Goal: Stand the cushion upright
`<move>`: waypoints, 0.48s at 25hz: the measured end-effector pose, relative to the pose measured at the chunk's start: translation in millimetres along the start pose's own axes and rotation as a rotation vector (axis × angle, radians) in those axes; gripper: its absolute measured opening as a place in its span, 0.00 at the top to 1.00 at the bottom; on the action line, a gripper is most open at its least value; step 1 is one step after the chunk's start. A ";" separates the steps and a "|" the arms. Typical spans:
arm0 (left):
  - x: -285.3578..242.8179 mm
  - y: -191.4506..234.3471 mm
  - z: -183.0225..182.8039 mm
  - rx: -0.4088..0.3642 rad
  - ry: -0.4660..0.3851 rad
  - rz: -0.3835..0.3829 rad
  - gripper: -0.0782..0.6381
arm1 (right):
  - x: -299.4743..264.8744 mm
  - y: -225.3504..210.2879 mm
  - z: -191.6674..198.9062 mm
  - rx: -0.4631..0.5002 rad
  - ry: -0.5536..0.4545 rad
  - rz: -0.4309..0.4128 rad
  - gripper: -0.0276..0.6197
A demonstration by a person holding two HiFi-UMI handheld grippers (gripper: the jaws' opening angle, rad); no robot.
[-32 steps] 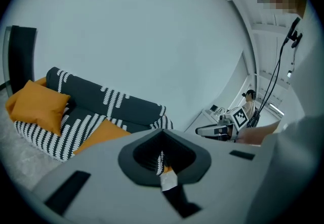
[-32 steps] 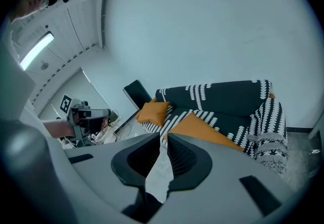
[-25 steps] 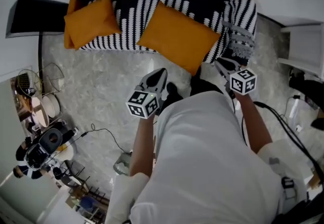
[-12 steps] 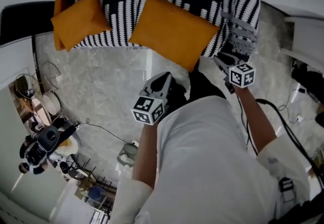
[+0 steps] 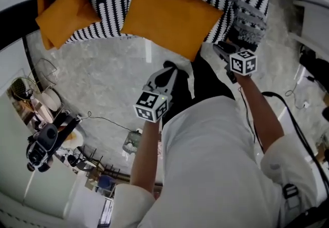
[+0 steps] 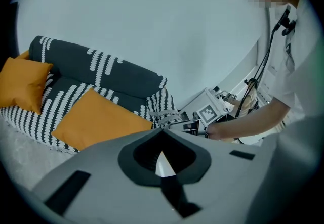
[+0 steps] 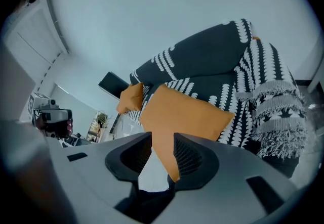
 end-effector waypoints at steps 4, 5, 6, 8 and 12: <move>-22.9 -3.0 5.3 -0.028 0.048 0.021 0.89 | -22.2 -29.3 26.3 -0.064 0.042 0.017 0.71; -26.9 -1.9 5.5 -0.033 0.054 0.022 0.89 | -27.6 -34.8 30.7 -0.078 0.047 0.020 0.71; -30.8 0.2 6.2 -0.035 0.059 0.020 0.89 | -33.0 -40.2 34.6 -0.089 0.051 0.023 0.71; -38.0 6.6 10.2 -0.035 0.070 0.012 0.89 | -42.4 -51.3 42.8 -0.110 0.060 0.029 0.71; -47.0 21.4 22.5 -0.025 0.103 -0.003 0.89 | -60.8 -74.4 59.8 -0.182 0.078 0.044 0.71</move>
Point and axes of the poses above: the fingertips, and each gripper's own axes: x backward along the fingers, y to its left, z out of its underside, the point moved 1 cm from there along x, backward along the fingers, and after that the axes turned 4 degrees about -z, right-handed, at the moved point
